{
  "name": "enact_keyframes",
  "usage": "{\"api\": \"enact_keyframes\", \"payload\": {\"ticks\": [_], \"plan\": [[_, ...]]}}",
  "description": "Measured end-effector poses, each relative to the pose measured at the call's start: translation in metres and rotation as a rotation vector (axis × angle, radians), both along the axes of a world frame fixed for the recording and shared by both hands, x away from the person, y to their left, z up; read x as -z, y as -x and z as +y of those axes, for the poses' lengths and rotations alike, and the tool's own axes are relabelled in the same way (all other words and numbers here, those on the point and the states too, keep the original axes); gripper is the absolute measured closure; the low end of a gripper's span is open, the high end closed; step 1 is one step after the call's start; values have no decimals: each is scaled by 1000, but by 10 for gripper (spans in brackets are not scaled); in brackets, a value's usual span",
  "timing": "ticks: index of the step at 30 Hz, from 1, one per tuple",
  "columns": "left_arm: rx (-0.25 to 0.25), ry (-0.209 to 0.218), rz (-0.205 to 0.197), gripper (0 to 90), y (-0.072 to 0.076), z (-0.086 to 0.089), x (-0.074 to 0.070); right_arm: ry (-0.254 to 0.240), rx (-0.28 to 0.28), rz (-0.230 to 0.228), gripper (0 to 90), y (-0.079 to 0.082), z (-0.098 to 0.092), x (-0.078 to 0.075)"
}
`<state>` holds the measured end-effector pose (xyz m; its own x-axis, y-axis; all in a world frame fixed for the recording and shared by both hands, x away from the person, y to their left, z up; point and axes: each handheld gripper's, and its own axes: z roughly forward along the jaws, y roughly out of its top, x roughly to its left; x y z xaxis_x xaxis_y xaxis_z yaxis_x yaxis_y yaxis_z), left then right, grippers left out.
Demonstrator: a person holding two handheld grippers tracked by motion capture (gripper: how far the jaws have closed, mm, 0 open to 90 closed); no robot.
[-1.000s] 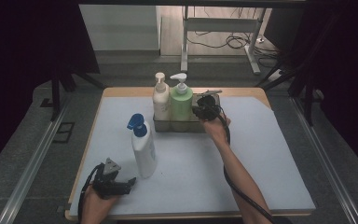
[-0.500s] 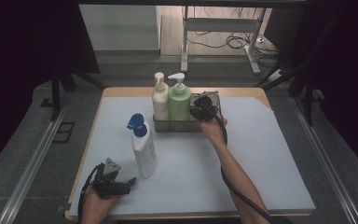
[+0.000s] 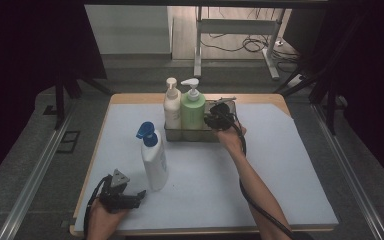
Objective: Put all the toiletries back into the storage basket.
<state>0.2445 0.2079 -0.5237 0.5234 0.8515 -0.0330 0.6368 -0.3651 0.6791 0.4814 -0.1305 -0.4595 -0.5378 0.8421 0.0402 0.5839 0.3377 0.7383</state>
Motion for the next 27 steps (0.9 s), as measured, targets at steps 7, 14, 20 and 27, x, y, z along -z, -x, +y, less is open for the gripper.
{"api": "enact_keyframes", "payload": {"ticks": [7, 14, 20, 27], "plan": [[0, 0, 0, 122, 0, 0, 0, 2, -22, -20, 648, 7, -7, -7], [0, 0, 0, 122, 0, 0, 0, -10, -53, -36, 598, 17, -13, -16], [0, 0, 0, 122, 0, 0, 0, -19, -85, -51, 561, 28, -17, -25], [0, 0, 0, 122, 0, 0, 0, -38, -128, -51, 494, 41, -23, -32]]}}
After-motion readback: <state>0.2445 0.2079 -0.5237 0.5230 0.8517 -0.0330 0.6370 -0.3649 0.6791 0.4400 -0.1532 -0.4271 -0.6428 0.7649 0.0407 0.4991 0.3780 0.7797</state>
